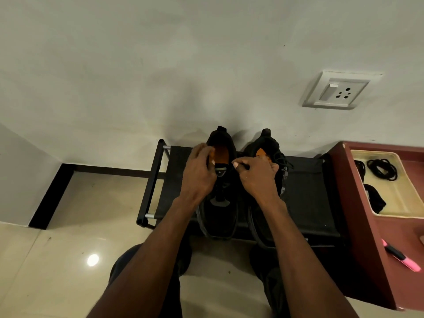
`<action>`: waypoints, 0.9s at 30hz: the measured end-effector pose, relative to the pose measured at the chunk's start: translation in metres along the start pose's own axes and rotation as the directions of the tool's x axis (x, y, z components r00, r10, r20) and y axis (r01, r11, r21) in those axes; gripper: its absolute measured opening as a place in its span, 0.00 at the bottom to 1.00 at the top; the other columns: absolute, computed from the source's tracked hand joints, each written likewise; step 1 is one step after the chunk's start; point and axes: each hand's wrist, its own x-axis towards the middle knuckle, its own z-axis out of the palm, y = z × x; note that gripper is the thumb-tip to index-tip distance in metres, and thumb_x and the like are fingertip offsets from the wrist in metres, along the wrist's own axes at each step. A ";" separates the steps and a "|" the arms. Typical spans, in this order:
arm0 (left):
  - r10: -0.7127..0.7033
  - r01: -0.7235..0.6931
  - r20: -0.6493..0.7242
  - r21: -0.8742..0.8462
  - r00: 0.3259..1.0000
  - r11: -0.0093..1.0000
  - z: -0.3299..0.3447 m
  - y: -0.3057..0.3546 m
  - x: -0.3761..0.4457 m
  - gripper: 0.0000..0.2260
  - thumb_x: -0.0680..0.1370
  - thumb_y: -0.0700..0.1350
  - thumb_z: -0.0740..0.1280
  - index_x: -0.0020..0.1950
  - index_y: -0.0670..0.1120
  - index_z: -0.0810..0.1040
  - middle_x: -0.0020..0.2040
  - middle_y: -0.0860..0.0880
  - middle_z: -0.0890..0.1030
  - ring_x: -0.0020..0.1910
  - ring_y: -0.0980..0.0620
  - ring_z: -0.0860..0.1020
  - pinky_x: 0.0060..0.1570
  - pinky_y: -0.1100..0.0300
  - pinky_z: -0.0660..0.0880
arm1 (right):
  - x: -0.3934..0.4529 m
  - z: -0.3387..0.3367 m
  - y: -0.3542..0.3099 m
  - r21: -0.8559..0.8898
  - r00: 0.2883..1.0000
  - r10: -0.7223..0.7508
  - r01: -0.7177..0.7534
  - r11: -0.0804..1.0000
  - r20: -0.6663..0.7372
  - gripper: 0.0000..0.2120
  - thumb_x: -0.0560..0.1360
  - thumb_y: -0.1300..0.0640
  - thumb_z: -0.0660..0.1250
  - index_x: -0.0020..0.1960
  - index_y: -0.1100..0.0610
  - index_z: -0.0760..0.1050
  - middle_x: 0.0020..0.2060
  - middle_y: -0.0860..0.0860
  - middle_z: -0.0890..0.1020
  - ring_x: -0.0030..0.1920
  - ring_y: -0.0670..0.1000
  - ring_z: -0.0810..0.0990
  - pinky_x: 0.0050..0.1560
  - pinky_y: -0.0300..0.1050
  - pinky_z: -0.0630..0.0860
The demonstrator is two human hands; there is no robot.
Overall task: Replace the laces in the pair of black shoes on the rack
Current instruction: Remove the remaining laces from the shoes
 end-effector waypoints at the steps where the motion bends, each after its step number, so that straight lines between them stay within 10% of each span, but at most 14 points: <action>1: 0.035 -0.034 0.052 -0.015 0.998 0.999 0.003 0.001 0.001 0.12 0.80 0.38 0.66 0.63 0.42 0.79 0.74 0.44 0.68 0.73 0.48 0.66 0.69 0.60 0.64 | 0.002 -0.001 0.002 0.018 1.000 0.004 -0.004 1.000 0.018 0.09 0.80 0.49 0.65 0.55 0.43 0.83 0.47 0.49 0.82 0.60 0.53 0.74 0.59 0.54 0.58; 7: 0.054 -0.077 0.307 0.063 0.950 0.995 0.009 -0.004 0.001 0.12 0.79 0.45 0.69 0.61 0.44 0.83 0.82 0.48 0.52 0.80 0.49 0.41 0.73 0.59 0.40 | 0.003 -0.001 0.001 0.088 0.999 0.013 -0.016 0.996 0.037 0.09 0.80 0.49 0.65 0.55 0.43 0.83 0.50 0.48 0.83 0.62 0.53 0.74 0.66 0.59 0.59; 14: -0.118 0.183 0.192 -0.367 0.974 0.912 -0.010 -0.001 0.000 0.05 0.75 0.43 0.75 0.44 0.51 0.80 0.66 0.51 0.76 0.64 0.58 0.73 0.62 0.62 0.70 | -0.002 0.000 -0.002 0.081 0.998 0.040 -0.036 0.996 -0.047 0.07 0.76 0.47 0.68 0.50 0.43 0.84 0.42 0.47 0.83 0.58 0.52 0.76 0.66 0.57 0.58; 20: -0.616 0.518 0.251 -0.801 0.746 0.301 -0.020 0.003 -0.006 0.05 0.78 0.30 0.65 0.46 0.37 0.78 0.48 0.39 0.81 0.45 0.49 0.82 0.51 0.58 0.81 | -0.004 0.002 -0.004 0.064 0.997 0.026 -0.022 0.998 -0.069 0.08 0.77 0.49 0.67 0.50 0.43 0.84 0.41 0.47 0.82 0.57 0.53 0.76 0.66 0.57 0.58; 24: -0.407 0.319 -0.114 -0.449 0.906 0.835 -0.017 0.002 -0.008 0.09 0.80 0.38 0.67 0.59 0.45 0.76 0.60 0.46 0.77 0.59 0.51 0.77 0.57 0.62 0.76 | -0.003 0.002 -0.003 0.051 0.997 0.030 -0.026 0.998 -0.066 0.08 0.77 0.49 0.66 0.50 0.44 0.84 0.41 0.46 0.81 0.58 0.53 0.75 0.66 0.57 0.58; 27: 0.015 -0.027 -0.097 -0.118 0.995 0.993 -0.007 0.003 -0.004 0.12 0.79 0.42 0.69 0.62 0.48 0.79 0.74 0.50 0.66 0.74 0.51 0.61 0.72 0.59 0.61 | -0.004 0.004 -0.001 0.037 0.998 0.013 -0.010 0.999 -0.063 0.08 0.78 0.48 0.66 0.52 0.42 0.83 0.43 0.47 0.81 0.58 0.52 0.75 0.66 0.59 0.58</action>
